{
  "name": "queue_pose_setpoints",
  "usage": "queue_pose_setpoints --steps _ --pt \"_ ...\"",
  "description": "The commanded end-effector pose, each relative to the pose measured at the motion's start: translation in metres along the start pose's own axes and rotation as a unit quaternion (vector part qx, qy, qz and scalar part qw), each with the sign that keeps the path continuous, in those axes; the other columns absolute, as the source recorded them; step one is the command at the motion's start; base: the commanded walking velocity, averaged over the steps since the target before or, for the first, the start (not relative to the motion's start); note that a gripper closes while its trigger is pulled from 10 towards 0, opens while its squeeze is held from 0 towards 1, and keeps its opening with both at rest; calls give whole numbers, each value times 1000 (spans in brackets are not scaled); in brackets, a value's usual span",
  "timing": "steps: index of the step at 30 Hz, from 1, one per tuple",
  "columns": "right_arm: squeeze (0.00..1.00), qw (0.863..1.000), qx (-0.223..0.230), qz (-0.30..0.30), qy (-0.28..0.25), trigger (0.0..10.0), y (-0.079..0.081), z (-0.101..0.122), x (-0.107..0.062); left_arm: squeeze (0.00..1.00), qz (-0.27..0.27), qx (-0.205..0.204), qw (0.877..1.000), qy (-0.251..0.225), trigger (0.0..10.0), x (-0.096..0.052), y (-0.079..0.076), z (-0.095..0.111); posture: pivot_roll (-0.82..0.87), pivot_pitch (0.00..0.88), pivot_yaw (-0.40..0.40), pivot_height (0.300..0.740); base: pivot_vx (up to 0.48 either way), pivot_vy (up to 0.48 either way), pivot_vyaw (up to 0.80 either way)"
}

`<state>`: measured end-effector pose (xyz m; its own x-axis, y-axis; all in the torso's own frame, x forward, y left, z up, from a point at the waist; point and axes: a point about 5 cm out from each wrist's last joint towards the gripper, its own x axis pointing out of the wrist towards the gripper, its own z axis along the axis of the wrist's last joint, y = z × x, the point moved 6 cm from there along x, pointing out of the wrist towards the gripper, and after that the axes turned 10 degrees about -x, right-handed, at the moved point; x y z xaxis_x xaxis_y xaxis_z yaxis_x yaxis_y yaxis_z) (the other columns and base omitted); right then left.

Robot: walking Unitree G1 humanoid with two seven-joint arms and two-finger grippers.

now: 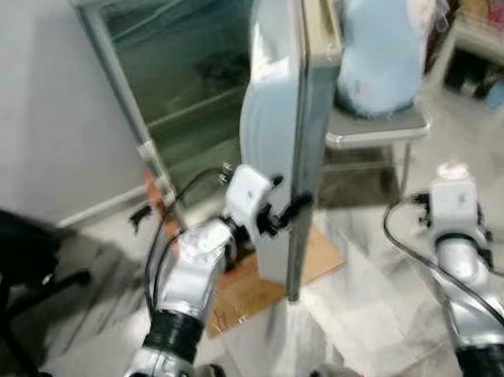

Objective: Restocking fridge

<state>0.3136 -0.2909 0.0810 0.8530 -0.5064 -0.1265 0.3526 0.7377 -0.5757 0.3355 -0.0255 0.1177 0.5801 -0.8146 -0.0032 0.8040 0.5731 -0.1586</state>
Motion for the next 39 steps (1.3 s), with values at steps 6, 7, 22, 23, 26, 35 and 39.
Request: queue_pose_setpoints --steps 6,7,22,23,26,35,39 --pt "0 1000 4 1 -6 10000 5 6 -1 0 40 25 998 -43 10000 0 8 20 -62 89 11 740 0 0 0" --pt "0 1000 4 1 -6 10000 5 6 -1 0 40 25 998 -43 10000 0 8 20 -62 89 11 740 0 0 0" --pt "0 999 13 23 -18 10000 16 16 1 0 329 35 939 -97 10000 -98 90 21 -38 97 -6 740 0 0 0" --pt "0 999 14 24 -19 10000 17 17 1 0 347 33 933 -91 10000 -105 93 17 -37 97 -6 740 0 0 0" --pt "0 999 18 27 -20 10000 18 18 2 0 369 31 925 -83 10000 -117 96 10 -32 98 -8 740 0 0 0" --pt "0 996 51 65 -29 10000 37 27 3 0 400 38 913 -71 10000 -126 101 7 -24 93 -8 740 0 -83 -124" --pt "0 994 58 77 -43 10000 42 36 4 0 401 36 913 -72 10000 -120 100 8 -27 87 -4 740 0 -435 0"
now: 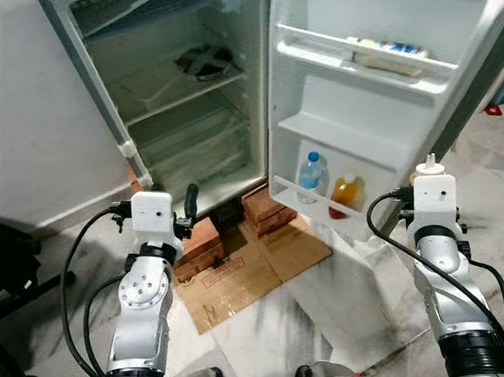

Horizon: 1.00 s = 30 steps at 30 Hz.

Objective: Restocking fridge

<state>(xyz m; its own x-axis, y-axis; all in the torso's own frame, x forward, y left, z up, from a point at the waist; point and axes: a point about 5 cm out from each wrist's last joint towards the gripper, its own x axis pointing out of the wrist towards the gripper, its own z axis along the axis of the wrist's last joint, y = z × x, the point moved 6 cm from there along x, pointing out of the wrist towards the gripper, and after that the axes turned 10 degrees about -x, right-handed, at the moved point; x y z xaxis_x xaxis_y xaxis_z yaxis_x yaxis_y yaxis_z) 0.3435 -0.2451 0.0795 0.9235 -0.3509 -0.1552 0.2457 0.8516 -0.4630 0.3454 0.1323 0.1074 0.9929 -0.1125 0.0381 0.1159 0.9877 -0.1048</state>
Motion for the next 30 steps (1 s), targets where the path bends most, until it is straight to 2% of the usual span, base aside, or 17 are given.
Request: queue_pose_setpoints --steps 1,7,17,23,26,30 --pt "0 1000 6 5 -16 10000 0 7 3 0 -1 3 1000 -2 10000 3 -5 3 -27 87 -4 740 0 -480 0" --pt "0 998 23 40 -33 10000 15 16 3 0 2 2 1000 -4 10000 7 -7 3 -30 79 0 740 0 -474 0" --pt "0 996 30 70 -53 10000 30 25 3 0 5 -4 1000 -1 10000 10 -11 0 -29 61 2 740 0 -465 0" --pt "0 990 35 108 -84 10000 43 38 0 0 46 16 999 -6 10000 11 2 0 -28 59 1 740 0 -278 0" --pt "0 987 27 120 -99 10000 47 44 -2 0 66 26 997 -3 10000 12 8 -1 -26 60 2 740 0 0 800" --pt "0 982 45 141 -113 10000 57 51 -7 0 83 24 996 0 10000 10 15 -3 -26 60 3 740 0 0 800"
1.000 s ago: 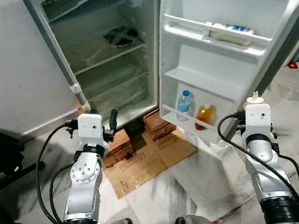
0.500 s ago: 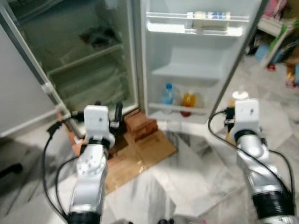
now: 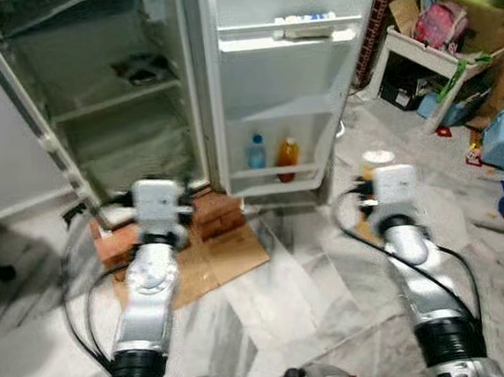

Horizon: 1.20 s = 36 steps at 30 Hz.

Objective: Restocking fridge

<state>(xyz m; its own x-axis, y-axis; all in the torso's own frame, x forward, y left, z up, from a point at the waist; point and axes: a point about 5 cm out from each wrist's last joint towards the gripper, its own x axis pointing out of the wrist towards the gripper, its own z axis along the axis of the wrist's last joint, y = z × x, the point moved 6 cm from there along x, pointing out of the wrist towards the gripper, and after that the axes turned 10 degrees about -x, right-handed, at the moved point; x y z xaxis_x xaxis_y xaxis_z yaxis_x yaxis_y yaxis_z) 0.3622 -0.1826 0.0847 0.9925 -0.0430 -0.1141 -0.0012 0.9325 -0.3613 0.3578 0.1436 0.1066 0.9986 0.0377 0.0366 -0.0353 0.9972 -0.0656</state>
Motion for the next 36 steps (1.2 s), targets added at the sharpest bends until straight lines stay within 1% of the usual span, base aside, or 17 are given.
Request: queue_pose_setpoints --steps 1,2,7,9,13,16,19,22,24,27,36 --pt "0 999 4 9 -32 10000 4 17 1 0 10 3 1000 6 10000 -1 3 -3 -24 60 4 740 0 0 800" --pt "0 999 4 15 -38 10000 6 18 1 0 19 5 1000 4 10000 -1 5 -3 -24 60 4 740 0 0 800" --pt "0 998 7 30 -52 10000 11 24 1 0 27 2 1000 5 10000 0 7 -4 -25 62 6 740 0 0 800" --pt "0 998 4 35 -59 10000 13 27 1 0 35 3 999 6 10000 0 11 -5 -26 63 6 740 0 0 800" --pt "0 997 6 37 -62 10000 13 28 1 0 49 9 999 1 10000 0 16 -4 -26 63 6 740 0 0 800" --pt "0 997 11 39 -65 10000 13 29 1 0 47 2 999 3 10000 -1 17 -5 -26 65 6 740 0 0 608" --pt "0 996 28 38 -74 10000 13 32 1 0 45 7 999 6 10000 -2 17 -6 -23 66 6 740 0 0 0" --pt "0 994 36 39 -94 10000 14 43 1 0 41 4 999 8 10000 -2 17 -7 -22 69 8 740 0 0 0" --pt "0 992 40 43 -109 10000 16 52 1 0 39 2 999 9 10000 -2 17 -7 -19 71 7 740 0 0 0" --pt "0 991 41 45 -117 10000 17 57 2 0 36 -1 999 9 10000 -2 17 -7 -20 71 7 740 0 0 0" --pt "0 991 44 34 -118 10000 11 57 2 0 18 -11 1000 4 10000 -2 11 -5 -20 73 9 740 0 0 0"
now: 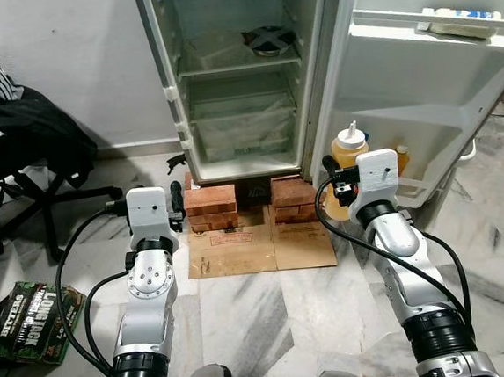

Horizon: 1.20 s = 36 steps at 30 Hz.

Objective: Restocking fridge

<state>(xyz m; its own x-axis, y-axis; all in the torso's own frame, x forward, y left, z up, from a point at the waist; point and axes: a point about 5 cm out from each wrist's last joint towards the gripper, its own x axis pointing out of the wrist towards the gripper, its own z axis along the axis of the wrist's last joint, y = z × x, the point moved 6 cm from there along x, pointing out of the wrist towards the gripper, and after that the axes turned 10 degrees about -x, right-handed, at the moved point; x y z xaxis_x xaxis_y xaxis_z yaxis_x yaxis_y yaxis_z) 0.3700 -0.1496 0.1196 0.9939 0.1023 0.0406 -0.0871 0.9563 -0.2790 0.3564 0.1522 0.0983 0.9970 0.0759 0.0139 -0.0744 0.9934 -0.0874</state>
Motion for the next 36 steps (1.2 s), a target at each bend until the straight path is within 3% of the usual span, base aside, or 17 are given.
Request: queue_pose_setpoints --steps 1,7,27,36 --pt "0 1000 2 -13 -23 10000 -8 13 1 0 -5 -2 1000 -6 10000 -1 1 3 -20 73 9 740 0 0 0" --pt "0 1000 5 -15 -27 10000 -9 15 2 0 -11 -4 1000 -7 10000 -1 0 4 -22 70 10 740 0 0 0" --pt "0 1000 -2 -17 -16 10000 -11 10 3 0 -22 -4 1000 -8 10000 0 -4 4 -21 62 11 740 254 0 0" --pt "0 1000 3 -16 -15 10000 -9 9 2 0 -18 -6 1000 -3 10000 0 -4 2 -19 66 13 740 0 0 0"
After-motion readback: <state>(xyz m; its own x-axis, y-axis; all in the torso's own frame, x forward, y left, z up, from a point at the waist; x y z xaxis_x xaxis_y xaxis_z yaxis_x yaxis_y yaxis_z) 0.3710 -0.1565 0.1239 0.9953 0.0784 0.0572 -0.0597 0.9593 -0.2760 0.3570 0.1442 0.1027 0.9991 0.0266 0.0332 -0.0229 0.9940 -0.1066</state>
